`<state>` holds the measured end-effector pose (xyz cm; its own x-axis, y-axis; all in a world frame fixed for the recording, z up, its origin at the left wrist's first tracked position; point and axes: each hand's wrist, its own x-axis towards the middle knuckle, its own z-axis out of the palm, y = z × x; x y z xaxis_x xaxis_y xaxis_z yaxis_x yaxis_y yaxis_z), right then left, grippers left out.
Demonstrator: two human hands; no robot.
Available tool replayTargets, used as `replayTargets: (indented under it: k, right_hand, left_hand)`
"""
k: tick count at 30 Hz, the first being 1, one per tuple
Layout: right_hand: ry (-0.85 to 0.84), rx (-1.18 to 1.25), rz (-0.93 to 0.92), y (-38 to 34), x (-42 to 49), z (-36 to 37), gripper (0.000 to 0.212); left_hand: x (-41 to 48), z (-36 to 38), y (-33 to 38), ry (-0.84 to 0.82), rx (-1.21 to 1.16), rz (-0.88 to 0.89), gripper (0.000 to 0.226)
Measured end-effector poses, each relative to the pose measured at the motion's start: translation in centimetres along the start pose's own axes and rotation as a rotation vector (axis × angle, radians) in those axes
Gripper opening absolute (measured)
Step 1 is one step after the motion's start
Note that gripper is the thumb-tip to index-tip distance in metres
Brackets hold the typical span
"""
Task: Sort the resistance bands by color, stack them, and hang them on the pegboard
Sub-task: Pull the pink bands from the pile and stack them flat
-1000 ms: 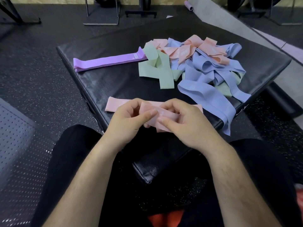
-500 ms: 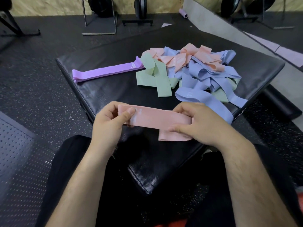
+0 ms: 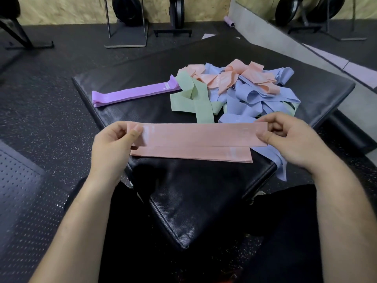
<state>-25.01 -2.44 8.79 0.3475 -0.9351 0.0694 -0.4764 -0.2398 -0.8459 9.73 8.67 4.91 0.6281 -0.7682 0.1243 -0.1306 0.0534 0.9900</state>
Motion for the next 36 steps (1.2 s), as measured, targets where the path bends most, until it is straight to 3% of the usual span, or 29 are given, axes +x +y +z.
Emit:
replayTargets:
  k: [6, 13, 20, 25, 31, 36]
  right_hand:
    - [0.028, -0.016, 0.086, 2.7, 0.4, 2.1, 0.024]
    - [0.040, -0.097, 0.103, 4.2, 0.8, 3.8, 0.020]
    - [0.056, -0.262, 0.049, 4.1, 0.7, 4.8, 0.023]
    - [0.028, -0.271, -0.004, 4.6, 0.4, 4.7, 0.032]
    - [-0.143, -0.285, -0.050, 4.4, -0.5, 4.2, 0.054]
    - [-0.137, -0.309, -0.113, 4.9, -0.7, 4.0, 0.044]
  left_hand:
    - [0.2, -0.1, -1.6, 0.020, 0.439, 0.121, 0.004]
    - [0.5, 0.0, -2.8, -0.019, 0.705, 0.289, 0.003]
    - [0.7, -0.1, -3.9, -0.037, 0.774, 0.302, 0.032]
    - [0.5, 0.4, -4.2, -0.008, 0.929, 0.445, 0.041]
    - [-1.9, 4.9, -4.1, -0.486, 0.831, 0.590, 0.053]
    - [-1.8, 6.7, -4.4, -0.566, 0.878, 0.578, 0.053]
